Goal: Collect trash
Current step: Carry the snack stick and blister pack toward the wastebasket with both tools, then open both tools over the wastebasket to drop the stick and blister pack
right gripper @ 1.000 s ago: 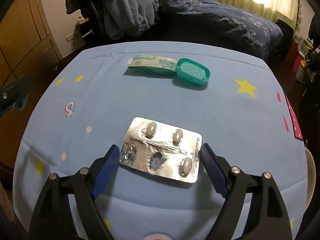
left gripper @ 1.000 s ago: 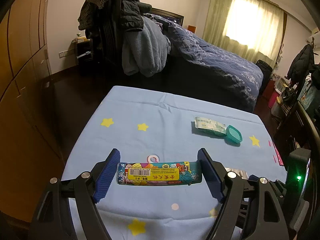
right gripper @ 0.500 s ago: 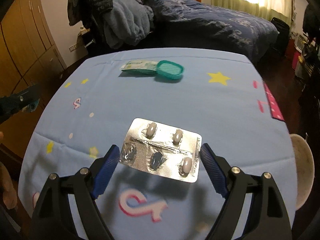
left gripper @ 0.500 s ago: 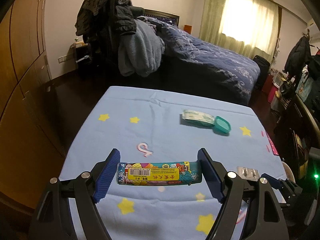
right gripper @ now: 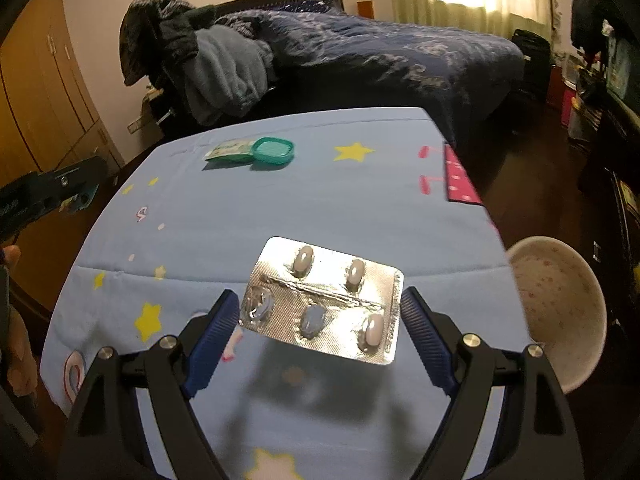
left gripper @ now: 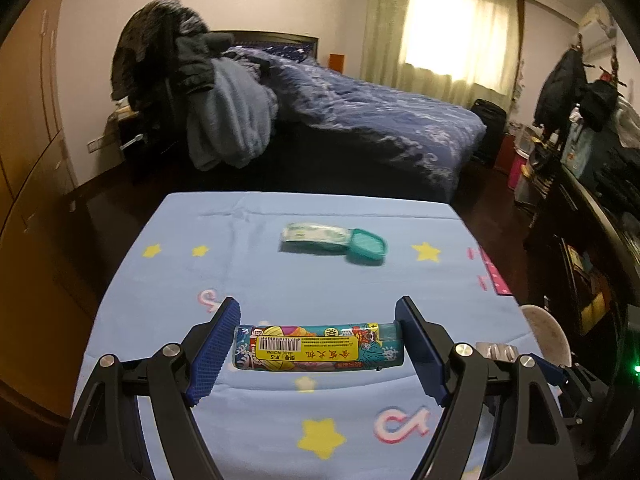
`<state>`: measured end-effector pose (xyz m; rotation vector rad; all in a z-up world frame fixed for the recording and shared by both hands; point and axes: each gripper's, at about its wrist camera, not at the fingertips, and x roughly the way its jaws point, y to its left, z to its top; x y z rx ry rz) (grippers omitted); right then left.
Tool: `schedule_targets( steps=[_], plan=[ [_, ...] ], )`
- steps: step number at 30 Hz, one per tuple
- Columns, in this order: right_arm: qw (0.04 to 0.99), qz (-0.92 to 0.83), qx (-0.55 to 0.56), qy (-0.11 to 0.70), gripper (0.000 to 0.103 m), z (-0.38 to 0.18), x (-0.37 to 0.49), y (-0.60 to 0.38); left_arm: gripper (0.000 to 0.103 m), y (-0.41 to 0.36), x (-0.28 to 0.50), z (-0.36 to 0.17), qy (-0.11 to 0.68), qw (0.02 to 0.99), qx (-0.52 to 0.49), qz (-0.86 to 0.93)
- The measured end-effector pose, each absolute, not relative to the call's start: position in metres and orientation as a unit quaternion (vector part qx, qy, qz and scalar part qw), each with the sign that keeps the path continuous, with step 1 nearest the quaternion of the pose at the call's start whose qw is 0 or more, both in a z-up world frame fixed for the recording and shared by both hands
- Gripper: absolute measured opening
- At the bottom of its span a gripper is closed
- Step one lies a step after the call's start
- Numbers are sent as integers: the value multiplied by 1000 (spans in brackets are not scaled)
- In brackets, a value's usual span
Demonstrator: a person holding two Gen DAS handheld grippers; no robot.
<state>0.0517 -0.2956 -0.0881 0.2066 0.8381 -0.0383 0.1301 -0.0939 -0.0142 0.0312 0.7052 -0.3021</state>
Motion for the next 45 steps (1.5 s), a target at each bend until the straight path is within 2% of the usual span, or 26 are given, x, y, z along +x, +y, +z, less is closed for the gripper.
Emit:
schedule_targets(
  steps=[26, 45],
  plan=[
    [910, -170, 162, 341, 83, -78, -46, -446, 80, -269, 100, -12, 328, 891, 90, -300],
    [882, -254, 180, 354, 83, -128, -59, -536, 80, -425, 93, -45, 344, 840, 147, -392]
  ],
)
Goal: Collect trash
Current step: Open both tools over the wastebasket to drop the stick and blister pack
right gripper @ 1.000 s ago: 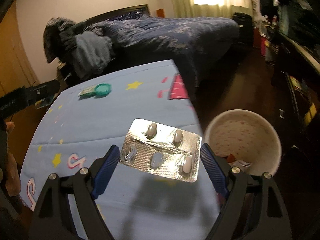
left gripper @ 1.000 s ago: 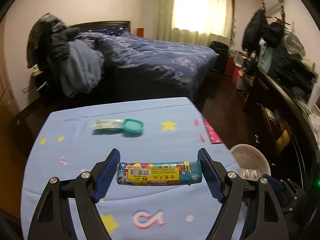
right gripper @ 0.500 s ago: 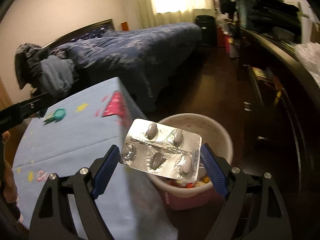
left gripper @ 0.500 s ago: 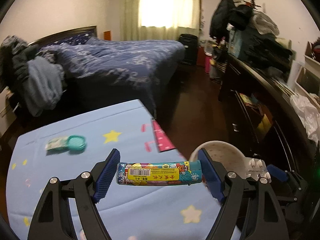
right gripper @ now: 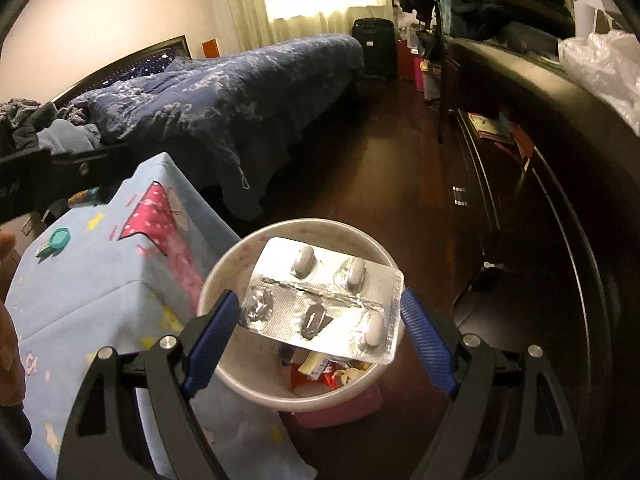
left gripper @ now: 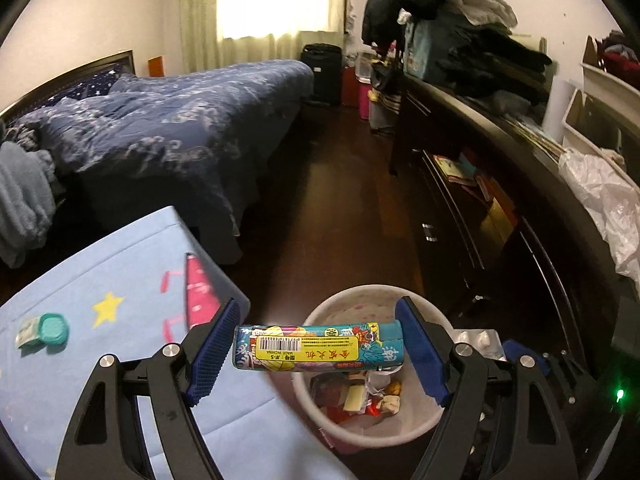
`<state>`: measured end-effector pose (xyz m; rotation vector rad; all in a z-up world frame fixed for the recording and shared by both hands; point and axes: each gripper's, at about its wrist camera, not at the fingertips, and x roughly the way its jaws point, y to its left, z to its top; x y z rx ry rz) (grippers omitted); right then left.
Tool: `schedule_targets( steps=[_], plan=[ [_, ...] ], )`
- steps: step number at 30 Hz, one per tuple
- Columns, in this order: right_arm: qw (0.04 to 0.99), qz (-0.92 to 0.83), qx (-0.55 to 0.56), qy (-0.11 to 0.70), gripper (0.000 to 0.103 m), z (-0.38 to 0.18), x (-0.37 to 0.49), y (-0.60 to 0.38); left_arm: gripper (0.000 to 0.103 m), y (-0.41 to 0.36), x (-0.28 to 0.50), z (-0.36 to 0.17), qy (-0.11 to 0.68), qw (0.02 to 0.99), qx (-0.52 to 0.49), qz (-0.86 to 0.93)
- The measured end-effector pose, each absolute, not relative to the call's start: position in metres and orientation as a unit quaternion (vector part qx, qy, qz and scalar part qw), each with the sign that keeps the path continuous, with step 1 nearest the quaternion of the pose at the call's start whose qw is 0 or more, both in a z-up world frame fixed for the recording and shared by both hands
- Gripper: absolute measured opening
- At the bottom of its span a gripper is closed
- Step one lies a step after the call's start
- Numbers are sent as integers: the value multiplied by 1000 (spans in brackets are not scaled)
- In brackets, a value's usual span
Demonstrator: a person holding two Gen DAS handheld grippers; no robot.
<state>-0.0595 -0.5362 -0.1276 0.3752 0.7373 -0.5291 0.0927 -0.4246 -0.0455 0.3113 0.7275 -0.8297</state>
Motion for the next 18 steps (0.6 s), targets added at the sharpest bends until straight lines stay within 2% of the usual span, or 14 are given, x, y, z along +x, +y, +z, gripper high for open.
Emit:
schedule_targets(
  steps=[10, 14, 18],
  plan=[
    [878, -253, 174, 366, 84, -148, -41, -549, 80, -458, 105, -64, 365, 828, 156, -397],
    [879, -259, 161, 365, 89, -147, -34, -547, 92, -462, 106, -60, 359, 830, 154, -398],
    [880, -259, 163, 363, 90, -145, -34, -548, 97, -458, 108, -56, 359, 831, 145, -400]
  ],
)
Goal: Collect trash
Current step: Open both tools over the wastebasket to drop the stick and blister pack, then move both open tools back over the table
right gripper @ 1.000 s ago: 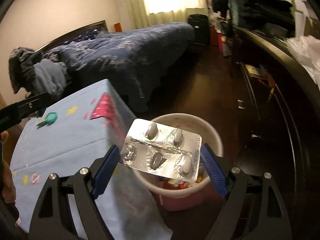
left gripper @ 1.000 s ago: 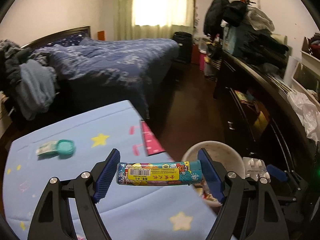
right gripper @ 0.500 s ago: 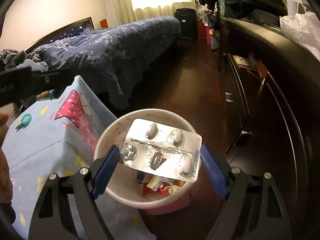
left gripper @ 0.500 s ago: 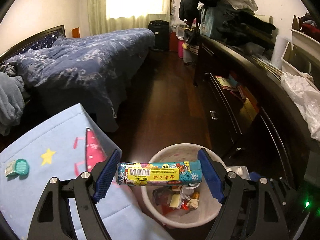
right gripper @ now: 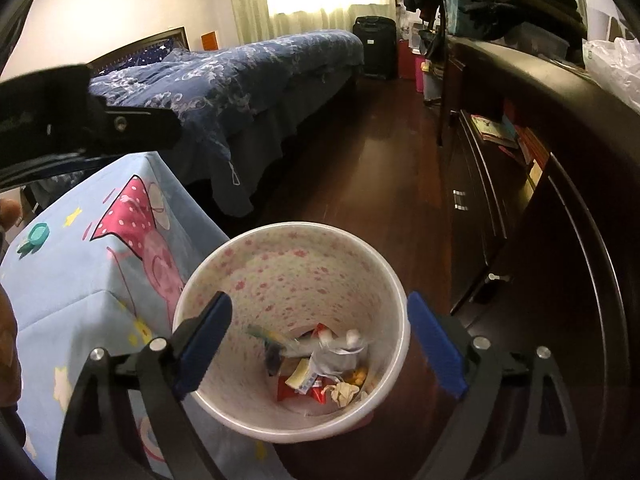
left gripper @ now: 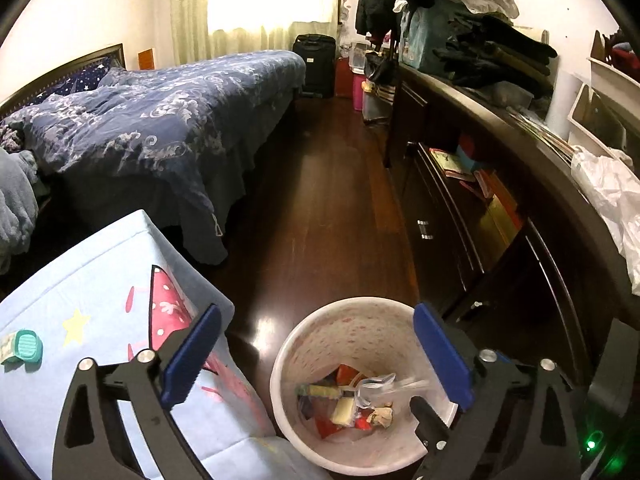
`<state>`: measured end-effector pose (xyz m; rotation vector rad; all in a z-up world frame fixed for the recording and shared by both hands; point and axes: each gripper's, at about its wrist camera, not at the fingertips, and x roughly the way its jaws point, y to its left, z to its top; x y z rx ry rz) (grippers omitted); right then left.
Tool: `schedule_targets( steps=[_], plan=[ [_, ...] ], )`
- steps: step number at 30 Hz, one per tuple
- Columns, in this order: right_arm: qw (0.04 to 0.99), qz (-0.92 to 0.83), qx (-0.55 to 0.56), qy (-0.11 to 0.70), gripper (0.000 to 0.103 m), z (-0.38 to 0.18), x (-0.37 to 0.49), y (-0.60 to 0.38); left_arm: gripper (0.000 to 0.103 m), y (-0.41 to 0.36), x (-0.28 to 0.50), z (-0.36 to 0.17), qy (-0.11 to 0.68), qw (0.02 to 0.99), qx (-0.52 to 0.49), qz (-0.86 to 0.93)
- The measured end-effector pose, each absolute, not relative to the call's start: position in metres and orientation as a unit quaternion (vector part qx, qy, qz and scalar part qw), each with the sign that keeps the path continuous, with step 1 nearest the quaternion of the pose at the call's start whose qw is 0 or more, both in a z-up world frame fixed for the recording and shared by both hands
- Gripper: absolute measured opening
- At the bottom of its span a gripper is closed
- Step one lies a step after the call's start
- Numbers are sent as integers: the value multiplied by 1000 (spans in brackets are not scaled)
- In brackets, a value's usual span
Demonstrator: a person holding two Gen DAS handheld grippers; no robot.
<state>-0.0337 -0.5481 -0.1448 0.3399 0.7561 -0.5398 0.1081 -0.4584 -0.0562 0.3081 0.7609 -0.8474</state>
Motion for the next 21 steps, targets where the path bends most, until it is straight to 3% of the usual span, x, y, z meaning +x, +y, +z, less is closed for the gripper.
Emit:
schedule_targets(
  steps=[10, 21],
  plan=[
    [887, -238, 167, 359, 91, -128, -36, -528, 99, -401, 117, -41, 353, 849, 115, -376],
    [923, -137, 88, 348, 96, -76, 18, -428, 99, -247, 175, -37, 353, 906, 75, -222]
  ],
)
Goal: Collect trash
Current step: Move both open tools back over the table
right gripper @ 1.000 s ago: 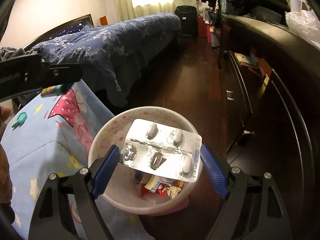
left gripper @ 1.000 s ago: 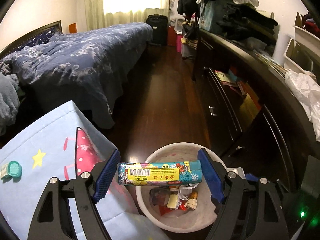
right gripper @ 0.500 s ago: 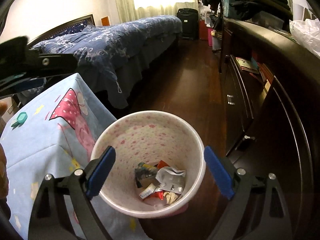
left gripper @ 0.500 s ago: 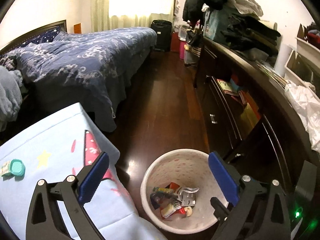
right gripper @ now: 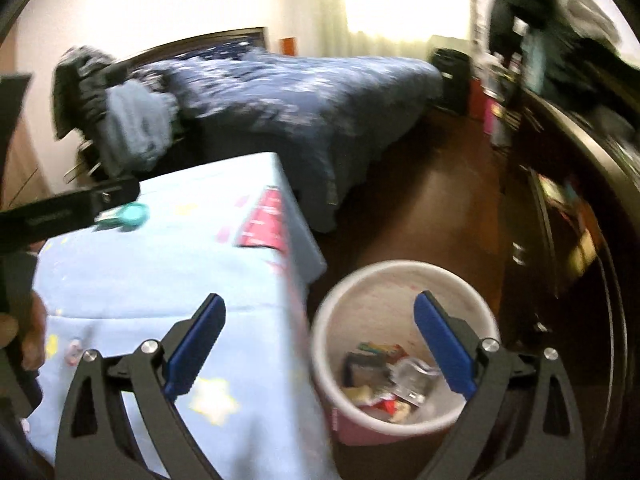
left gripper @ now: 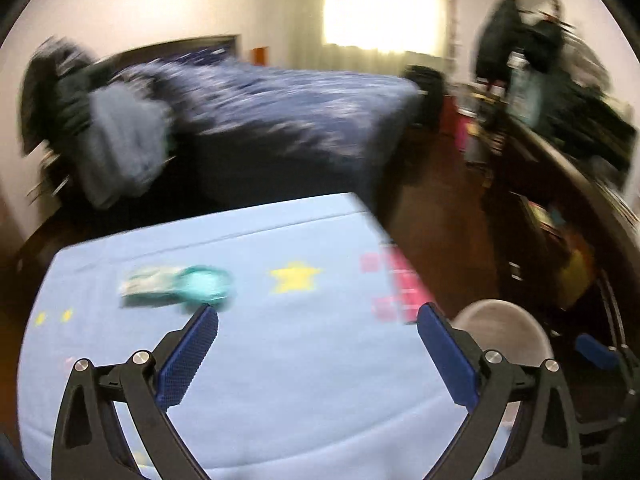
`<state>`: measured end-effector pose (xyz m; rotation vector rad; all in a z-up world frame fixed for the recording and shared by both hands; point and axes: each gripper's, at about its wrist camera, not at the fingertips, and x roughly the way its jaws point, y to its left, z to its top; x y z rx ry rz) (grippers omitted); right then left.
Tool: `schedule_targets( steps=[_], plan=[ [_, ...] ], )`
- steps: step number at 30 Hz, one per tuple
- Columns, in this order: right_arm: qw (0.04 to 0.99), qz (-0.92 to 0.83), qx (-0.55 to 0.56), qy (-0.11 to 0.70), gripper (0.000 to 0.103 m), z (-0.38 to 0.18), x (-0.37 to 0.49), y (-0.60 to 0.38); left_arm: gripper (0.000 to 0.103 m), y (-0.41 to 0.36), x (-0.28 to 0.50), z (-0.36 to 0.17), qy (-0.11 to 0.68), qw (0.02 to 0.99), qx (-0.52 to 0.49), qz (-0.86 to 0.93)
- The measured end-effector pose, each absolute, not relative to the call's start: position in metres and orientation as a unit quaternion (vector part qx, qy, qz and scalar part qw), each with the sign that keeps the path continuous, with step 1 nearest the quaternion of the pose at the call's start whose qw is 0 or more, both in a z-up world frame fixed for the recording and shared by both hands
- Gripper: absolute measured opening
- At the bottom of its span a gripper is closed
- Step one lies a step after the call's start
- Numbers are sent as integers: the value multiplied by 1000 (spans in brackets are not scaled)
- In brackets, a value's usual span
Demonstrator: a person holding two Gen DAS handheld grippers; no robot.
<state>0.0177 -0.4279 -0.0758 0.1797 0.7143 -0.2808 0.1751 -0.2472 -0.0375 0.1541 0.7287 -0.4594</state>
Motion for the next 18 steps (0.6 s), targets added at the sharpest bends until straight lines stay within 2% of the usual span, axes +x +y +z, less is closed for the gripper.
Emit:
schedule_targets(
  steps=[10, 18],
  plan=[
    [928, -60, 28, 366, 96, -64, 103, -340, 99, -144, 259, -67, 383, 917, 39, -100],
    [917, -32, 29, 397, 96, -79, 166, -308, 99, -114, 303, -89, 404, 912, 40, -59]
  ],
)
